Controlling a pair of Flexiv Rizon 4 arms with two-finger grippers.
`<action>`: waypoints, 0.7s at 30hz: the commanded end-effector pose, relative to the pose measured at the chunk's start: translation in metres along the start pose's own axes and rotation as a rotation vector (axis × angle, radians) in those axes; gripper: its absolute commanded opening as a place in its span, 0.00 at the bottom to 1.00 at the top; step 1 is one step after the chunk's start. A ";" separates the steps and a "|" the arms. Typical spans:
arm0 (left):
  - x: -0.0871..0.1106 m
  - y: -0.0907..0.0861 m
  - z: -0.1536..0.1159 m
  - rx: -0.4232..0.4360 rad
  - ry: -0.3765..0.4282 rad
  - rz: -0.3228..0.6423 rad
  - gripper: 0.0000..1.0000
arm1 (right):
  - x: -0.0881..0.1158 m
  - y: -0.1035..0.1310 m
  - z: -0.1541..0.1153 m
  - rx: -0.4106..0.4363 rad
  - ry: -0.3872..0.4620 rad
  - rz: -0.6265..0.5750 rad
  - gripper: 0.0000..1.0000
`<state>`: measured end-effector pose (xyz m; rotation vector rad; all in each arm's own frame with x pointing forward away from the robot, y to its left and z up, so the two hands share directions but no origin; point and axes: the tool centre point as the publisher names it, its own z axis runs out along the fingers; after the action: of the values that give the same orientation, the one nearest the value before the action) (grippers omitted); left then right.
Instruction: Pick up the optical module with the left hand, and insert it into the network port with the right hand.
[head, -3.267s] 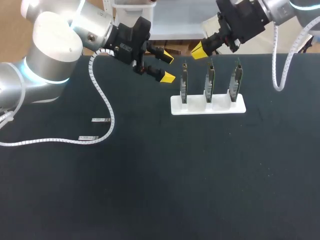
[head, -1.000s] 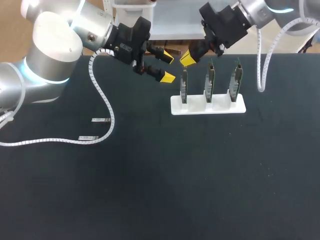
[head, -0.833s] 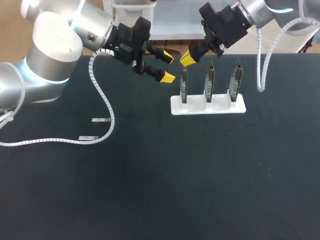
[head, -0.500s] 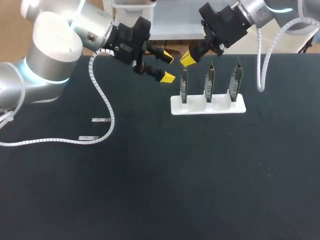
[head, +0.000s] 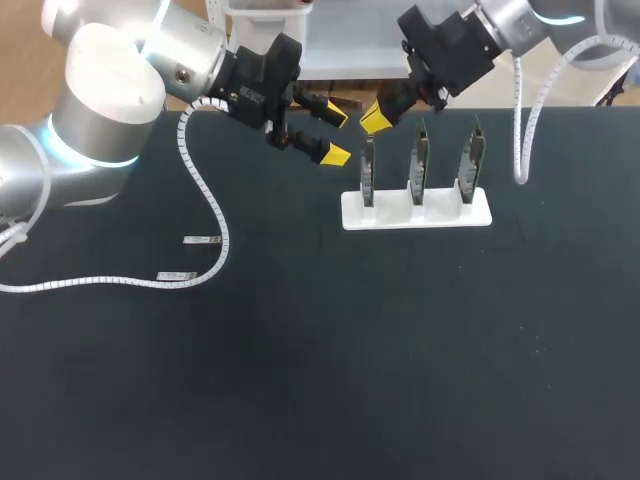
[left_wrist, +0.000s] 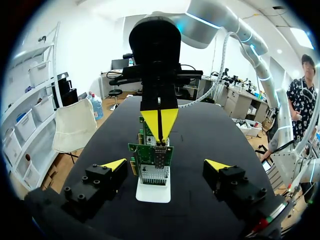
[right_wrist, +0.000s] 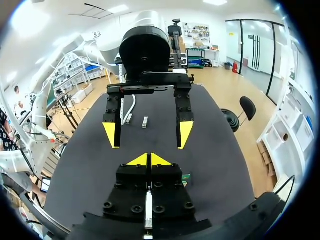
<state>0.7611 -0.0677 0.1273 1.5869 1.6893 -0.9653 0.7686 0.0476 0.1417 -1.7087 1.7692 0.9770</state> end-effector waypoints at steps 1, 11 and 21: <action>0.000 0.002 0.000 0.004 0.002 0.001 1.00 | 0.005 -0.005 0.004 -0.007 -0.001 0.004 0.00; 0.000 0.002 0.000 0.004 0.002 0.001 1.00 | -0.002 -0.001 -0.004 0.005 -0.021 -0.015 0.00; 0.000 0.002 0.000 0.004 0.002 0.001 1.00 | -0.017 0.005 -0.030 -0.001 -0.109 -0.003 0.00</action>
<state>0.7611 -0.0677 0.1273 1.5869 1.6893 -0.9653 0.7715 0.0450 0.1713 -1.6344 1.7046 1.0437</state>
